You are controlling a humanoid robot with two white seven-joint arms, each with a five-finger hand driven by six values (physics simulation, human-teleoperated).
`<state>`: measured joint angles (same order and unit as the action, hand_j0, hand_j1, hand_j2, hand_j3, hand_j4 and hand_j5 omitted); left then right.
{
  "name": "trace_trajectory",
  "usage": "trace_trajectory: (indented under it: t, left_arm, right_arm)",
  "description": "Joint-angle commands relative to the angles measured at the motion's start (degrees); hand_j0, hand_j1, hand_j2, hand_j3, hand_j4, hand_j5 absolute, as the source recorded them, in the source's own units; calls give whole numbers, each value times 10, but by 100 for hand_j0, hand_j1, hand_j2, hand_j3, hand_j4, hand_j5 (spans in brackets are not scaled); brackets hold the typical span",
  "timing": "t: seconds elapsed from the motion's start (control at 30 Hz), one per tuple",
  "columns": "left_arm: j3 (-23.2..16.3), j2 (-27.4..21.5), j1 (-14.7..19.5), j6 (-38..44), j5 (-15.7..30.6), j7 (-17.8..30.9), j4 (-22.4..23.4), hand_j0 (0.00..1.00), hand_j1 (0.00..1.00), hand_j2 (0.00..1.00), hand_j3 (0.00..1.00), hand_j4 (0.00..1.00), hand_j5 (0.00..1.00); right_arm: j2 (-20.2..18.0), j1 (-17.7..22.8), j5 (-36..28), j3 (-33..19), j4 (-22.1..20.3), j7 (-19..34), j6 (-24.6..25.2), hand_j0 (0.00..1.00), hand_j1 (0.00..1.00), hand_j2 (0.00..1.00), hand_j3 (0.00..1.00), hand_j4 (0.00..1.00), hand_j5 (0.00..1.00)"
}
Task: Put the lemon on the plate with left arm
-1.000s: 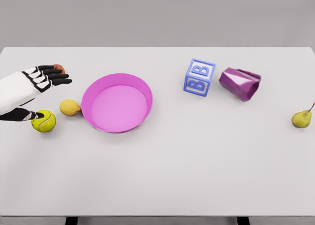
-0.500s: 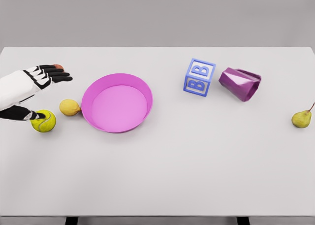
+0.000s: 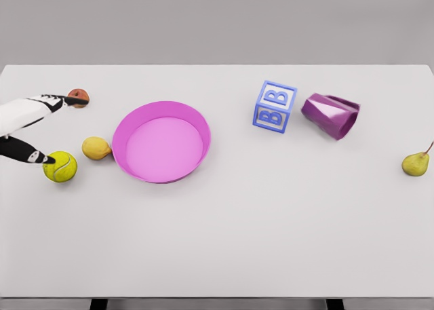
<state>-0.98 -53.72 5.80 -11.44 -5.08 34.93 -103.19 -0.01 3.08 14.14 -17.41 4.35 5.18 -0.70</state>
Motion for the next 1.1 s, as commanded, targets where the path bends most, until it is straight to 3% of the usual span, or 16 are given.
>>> trace_trajectory:
  t: [0.0,0.3,0.4,0.6,0.7,1.07]
  left_arm:
    - [-1,20,1,20,3,1,0,100,100,100,100,100,100]
    - [-8,67,12,79,-4,1,0,100,100,100,100,100,100]
    - [-14,94,16,86,-55,1,0,100,100,100,100,100,100]
    - [-26,120,19,106,-90,1,0,100,100,100,100,100,100]
    - [-29,144,18,107,-129,1,1,100,100,100,100,100,100]
    - [-29,164,16,135,-150,1,1,94,94,94,94,94,94]
  right_arm:
    - [0,0,0,0,0,0,0,100,100,100,100,100,100]
    - [0,0,0,0,0,0,0,100,100,100,100,100,100]
    - [0,0,0,0,0,0,0,100,100,100,100,100,100]
    - [0,0,0,0,0,0,0,100,100,100,100,100,100]
    - [0,0,0,0,0,0,0,100,100,100,100,100,100]
    - [0,0,0,0,0,0,0,100,100,100,100,100,100]
